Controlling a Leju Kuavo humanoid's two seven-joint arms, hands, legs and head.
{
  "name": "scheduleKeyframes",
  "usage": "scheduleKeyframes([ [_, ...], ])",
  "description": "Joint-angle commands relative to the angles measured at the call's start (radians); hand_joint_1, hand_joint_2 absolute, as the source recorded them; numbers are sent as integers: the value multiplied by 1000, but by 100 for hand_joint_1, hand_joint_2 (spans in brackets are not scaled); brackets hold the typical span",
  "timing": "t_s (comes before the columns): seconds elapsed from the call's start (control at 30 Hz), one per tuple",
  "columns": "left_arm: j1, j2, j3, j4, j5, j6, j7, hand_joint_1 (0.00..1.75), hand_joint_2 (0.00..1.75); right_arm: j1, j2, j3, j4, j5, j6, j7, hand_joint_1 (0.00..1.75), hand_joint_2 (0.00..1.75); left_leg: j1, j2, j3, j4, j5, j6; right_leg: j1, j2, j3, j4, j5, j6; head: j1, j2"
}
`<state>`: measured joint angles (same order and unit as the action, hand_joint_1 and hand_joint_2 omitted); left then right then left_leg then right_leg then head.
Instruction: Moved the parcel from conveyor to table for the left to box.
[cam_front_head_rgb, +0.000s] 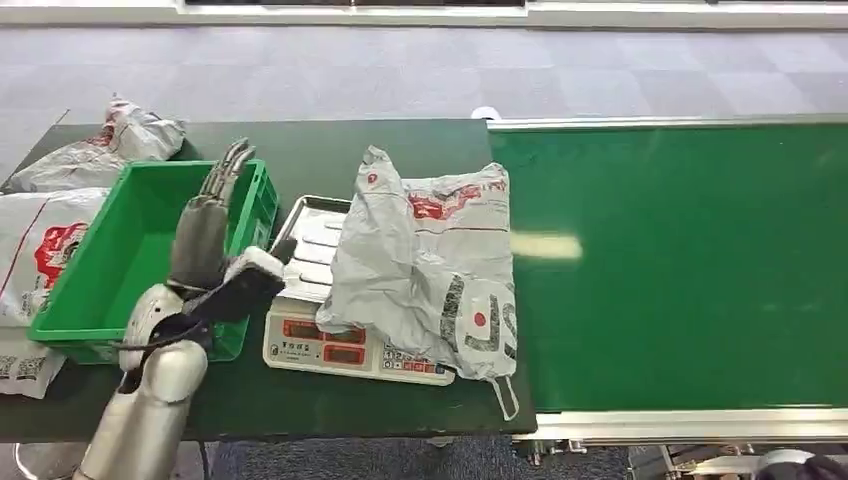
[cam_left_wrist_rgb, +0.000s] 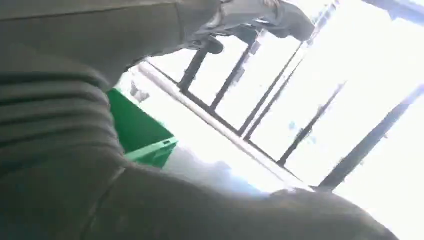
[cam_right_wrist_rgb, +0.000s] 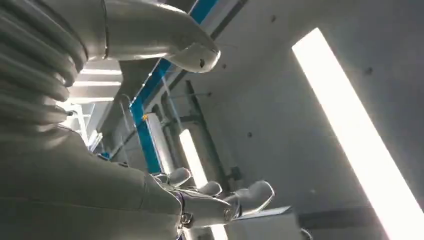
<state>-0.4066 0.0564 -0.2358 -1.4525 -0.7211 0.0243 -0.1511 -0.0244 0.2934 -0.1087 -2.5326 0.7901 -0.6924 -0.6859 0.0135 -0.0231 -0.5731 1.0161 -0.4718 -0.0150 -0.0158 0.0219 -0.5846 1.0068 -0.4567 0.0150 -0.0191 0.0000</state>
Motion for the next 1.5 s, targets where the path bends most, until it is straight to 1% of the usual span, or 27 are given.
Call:
scheduleKeyframes([
  [0.03,-418,38,-331,582,-107,-143,-4,0,175,-1,-11,-12,-29,-28,-6,-12,0,175,1,-6,-5,1,4,0,1,-10,-2,0,1,-1,0,0],
  [0.07,-423,33,-348,593,-121,-136,-10,0,175,-1,-13,-7,-28,-22,-6,-12,0,175,0,-3,-4,-1,5,1,1,-7,-3,-1,3,-1,0,0],
  [0.1,-432,16,-366,633,-132,-110,-21,0,175,52,-47,63,34,-51,-6,-12,0,175,0,-3,-4,-1,5,1,0,-7,-2,-1,3,-1,0,0],
  [0.13,-422,7,-350,651,-109,-65,-8,0,175,193,-78,99,257,-180,-6,50,0,175,0,-2,-1,-1,4,1,1,-4,1,-2,3,-1,0,0],
  [0.17,-422,2,-349,672,-92,-46,-8,0,175,199,-121,73,346,-192,11,161,0,175,0,-1,-1,-2,4,1,1,-4,0,-2,4,-1,0,0],
  [0.2,-434,-10,-345,693,-61,-33,-1,0,175,184,-236,25,484,-183,193,552,0,175,2,0,3,-6,5,1,2,-3,4,-7,6,-1,0,0],
  [0.23,-453,-22,-360,707,-58,-37,3,0,175,203,-312,-17,626,-65,389,808,0,175,4,3,4,-4,3,1,4,1,7,-7,6,-1,0,0],
  [0.27,-471,-34,-370,722,-55,-49,14,0,175,193,-320,-60,715,-150,426,783,0,175,3,4,4,-5,4,1,4,2,6,-9,7,0,0,0],
  [0.3,-494,-64,-381,745,-48,-73,26,0,175,201,-349,-88,849,-61,542,909,0,175,4,3,2,-3,3,1,4,1,6,-7,6,0,-1,0],
  [0.33,-503,-76,-389,756,-45,-78,33,0,175,200,-335,-118,907,-92,559,873,0,175,4,4,2,-5,4,2,4,1,7,-10,8,0,-1,0],
  [0.4,-507,-86,-401,765,-43,-81,41,0,175,198,-327,-127,974,-44,610,916,0,175,4,3,0,-1,3,1,4,2,3,-6,6,0,0,0],
  [0.43,-504,-85,-407,762,-43,-81,43,0,175,200,-323,-130,983,2,621,959,0,175,3,-1,-1,-2,5,3,3,-3,4,-8,7,1,1,0],
  [0.53,-493,-67,-408,753,-42,-76,55,0,175,182,-316,-135,982,45,630,992,0,175,0,-13,-9,-2,8,8,-1,-16,0,-7,5,3,1,0],
  [0.7,-482,-37,-401,767,-45,-64,63,0,175,124,-325,-100,1010,51,648,992,0,175,0,-6,-11,0,6,5,-1,-5,-5,-4,5,4,1,0],
  [0.8,-479,-29,-396,775,-45,-61,65,0,175,106,-332,-81,1024,48,650,988,0,175,0,-3,-10,-1,6,5,-1,-4,-6,-4,6,3,1,0],
  [0.9,-484,-25,-395,793,-53,-67,69,0,175,97,-349,-55,1037,30,644,982,0,175,-1,-5,-12,-1,7,5,-1,-4,-7,-3,6,4,1,0],
  [1.1,-512,-29,-425,885,-78,-159,70,0,175,58,-367,-9,1058,18,640,975,0,175,0,-3,-12,-1,7,5,-1,-4,-6,-4,6,4,1,0],
  [1.13,-518,-30,-436,894,-87,-172,68,5,175,54,-369,-6,1061,18,641,975,0,175,0,-4,-12,0,6,5,-1,-4,-7,-3,6,4,1,0],
  [1.17,-526,-32,-448,910,-94,-191,63,65,175,50,-372,0,1065,17,640,973,0,175,0,-3,-11,-1,7,5,-1,-4,-6,-4,6,3,1,0],
  [1.2,-540,-35,-466,937,-98,-245,52,173,175,37,-379,11,1077,17,638,970,0,175,0,-5,-12,0,6,5,-1,-4,-7,-3,6,4,1,0],
  [1.27,-556,-31,-521,977,-121,-343,21,175,175,3,-397,36,1113,12,633,959,0,175,0,-4,-12,0,6,5,-1,-4,-7,-3,6,4,1,0],
  [1.33,-552,-28,-522,979,-121,-338,19,175,175,-12,-399,40,1127,11,633,960,0,175,0,-3,-11,0,7,5,-1,-3,-7,-3,6,3,1,0],
  [1.37,-562,-26,-568,1003,-137,-419,-6,175,175,-26,-410,59,1148,-1,622,947,0,175,0,-3,-11,0,6,5,-2,-3,-7,-3,6,4,1,0],
  [1.4,-563,-19,-608,1003,-158,-440,-31,152,175,-34,-417,73,1159,-4,619,945,0,175,0,-5,-12,0,6,5,-2,-3,-7,-3,6,4,1,0],
  [1.43,-561,-17,-617,1005,-161,-440,-35,126,175,-37,-419,78,1162,-6,617,943,0,175,0,-2,-11,-1,7,5,-1,-2,-6,-4,7,3,1,0],
  [1.47,-556,-12,-641,1004,-173,-439,-52,96,175,-41,-421,85,1169,-18,612,930,0,175,0,-3,-12,0,6,5,-1,-3,-7,-3,6,4,1,0],
  [1.5,-554,-12,-641,1004,-173,-437,-51,96,175,-41,-421,85,1169,-18,612,930,0,175,0,-4,-12,0,6,5,-1,-3,-6,-3,6,4,1,0],
])
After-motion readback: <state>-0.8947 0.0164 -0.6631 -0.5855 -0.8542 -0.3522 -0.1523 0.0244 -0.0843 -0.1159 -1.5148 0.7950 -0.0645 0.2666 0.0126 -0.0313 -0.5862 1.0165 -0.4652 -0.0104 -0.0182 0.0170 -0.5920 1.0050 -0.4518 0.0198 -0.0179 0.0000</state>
